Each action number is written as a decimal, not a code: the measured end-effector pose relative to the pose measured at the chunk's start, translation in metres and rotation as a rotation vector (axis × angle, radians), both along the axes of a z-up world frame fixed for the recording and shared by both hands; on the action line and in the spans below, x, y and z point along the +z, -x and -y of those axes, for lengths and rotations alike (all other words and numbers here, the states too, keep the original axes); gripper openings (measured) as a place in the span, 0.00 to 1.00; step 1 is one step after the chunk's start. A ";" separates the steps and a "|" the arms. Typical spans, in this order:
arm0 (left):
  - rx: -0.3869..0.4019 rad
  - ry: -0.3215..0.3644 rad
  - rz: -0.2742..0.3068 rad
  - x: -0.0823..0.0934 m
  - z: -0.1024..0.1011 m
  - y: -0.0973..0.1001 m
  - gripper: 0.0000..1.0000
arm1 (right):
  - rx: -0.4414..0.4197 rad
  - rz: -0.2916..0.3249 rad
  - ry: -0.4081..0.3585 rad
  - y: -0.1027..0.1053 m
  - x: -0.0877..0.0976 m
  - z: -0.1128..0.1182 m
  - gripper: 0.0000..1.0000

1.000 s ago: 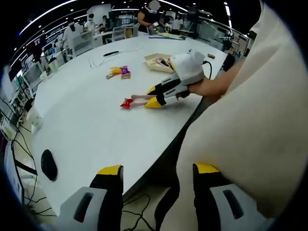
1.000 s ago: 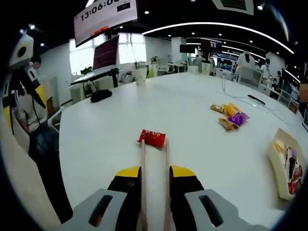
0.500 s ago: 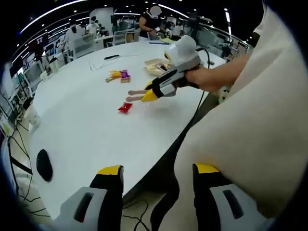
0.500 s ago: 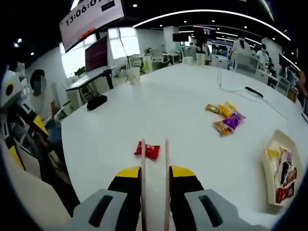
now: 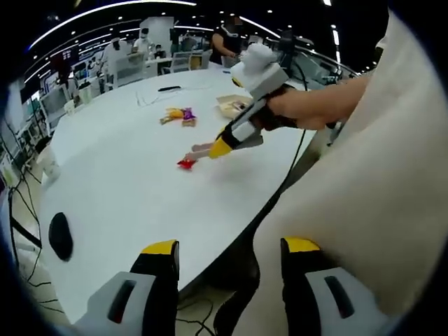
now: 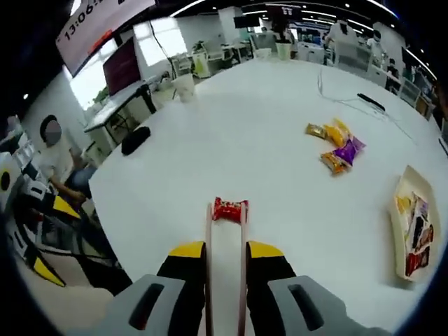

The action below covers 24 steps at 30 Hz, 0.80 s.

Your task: Place the target food into the container with the food tongs after gripping and lifting it, then release it inside without dropping or visibly crushing the food.

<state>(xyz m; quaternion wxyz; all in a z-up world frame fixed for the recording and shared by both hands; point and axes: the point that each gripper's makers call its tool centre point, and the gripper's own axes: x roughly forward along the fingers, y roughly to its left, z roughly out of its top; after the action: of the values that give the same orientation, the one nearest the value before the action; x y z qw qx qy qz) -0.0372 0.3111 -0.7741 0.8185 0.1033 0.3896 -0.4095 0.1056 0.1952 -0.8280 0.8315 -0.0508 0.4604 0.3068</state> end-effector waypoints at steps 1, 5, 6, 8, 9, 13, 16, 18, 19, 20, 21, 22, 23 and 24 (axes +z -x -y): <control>0.000 0.001 0.001 0.000 0.000 -0.001 0.58 | 0.000 -0.003 -0.002 -0.001 -0.001 -0.001 0.20; 0.017 0.019 0.020 0.004 -0.001 -0.009 0.58 | -0.016 -0.056 0.017 -0.001 -0.005 -0.002 0.20; 0.024 0.022 0.022 0.004 -0.002 -0.010 0.58 | -0.010 -0.064 0.031 0.000 -0.007 -0.002 0.20; 0.040 0.030 0.022 0.003 -0.003 -0.011 0.58 | -0.013 -0.072 0.048 -0.001 -0.010 -0.001 0.20; 0.043 0.032 0.021 0.002 -0.004 -0.010 0.58 | -0.014 -0.075 0.054 -0.001 -0.012 0.000 0.20; 0.043 0.031 0.013 -0.002 -0.005 -0.006 0.58 | -0.010 -0.071 0.070 -0.004 -0.011 0.000 0.21; 0.048 0.032 0.013 -0.002 -0.007 -0.007 0.58 | 0.007 -0.055 0.086 -0.009 -0.010 -0.002 0.21; 0.057 0.037 0.017 -0.001 -0.008 -0.009 0.58 | 0.037 -0.028 0.111 -0.011 -0.007 -0.003 0.21; 0.058 0.038 0.017 -0.001 -0.008 -0.009 0.58 | 0.039 -0.028 0.111 -0.011 -0.007 -0.004 0.21; 0.060 0.038 0.018 -0.001 -0.009 -0.009 0.58 | 0.046 -0.027 0.114 -0.012 -0.007 -0.005 0.21; 0.062 0.040 0.018 -0.002 -0.009 -0.010 0.58 | 0.058 -0.030 0.132 -0.012 -0.009 -0.004 0.21; 0.060 0.040 0.017 -0.002 -0.009 -0.010 0.58 | 0.060 -0.037 0.138 -0.013 -0.012 -0.004 0.21; 0.059 0.040 0.018 -0.002 -0.009 -0.010 0.58 | 0.063 -0.039 0.149 -0.014 -0.014 -0.003 0.21; 0.057 0.041 0.018 -0.002 -0.009 -0.010 0.58 | 0.064 -0.039 0.151 -0.014 -0.015 -0.003 0.21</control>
<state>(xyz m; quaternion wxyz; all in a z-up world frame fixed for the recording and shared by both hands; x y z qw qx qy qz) -0.0270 0.3198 -0.7762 0.8352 0.0791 0.3766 -0.3928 0.1198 0.1980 -0.8425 0.8059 -0.1220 0.4965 0.2986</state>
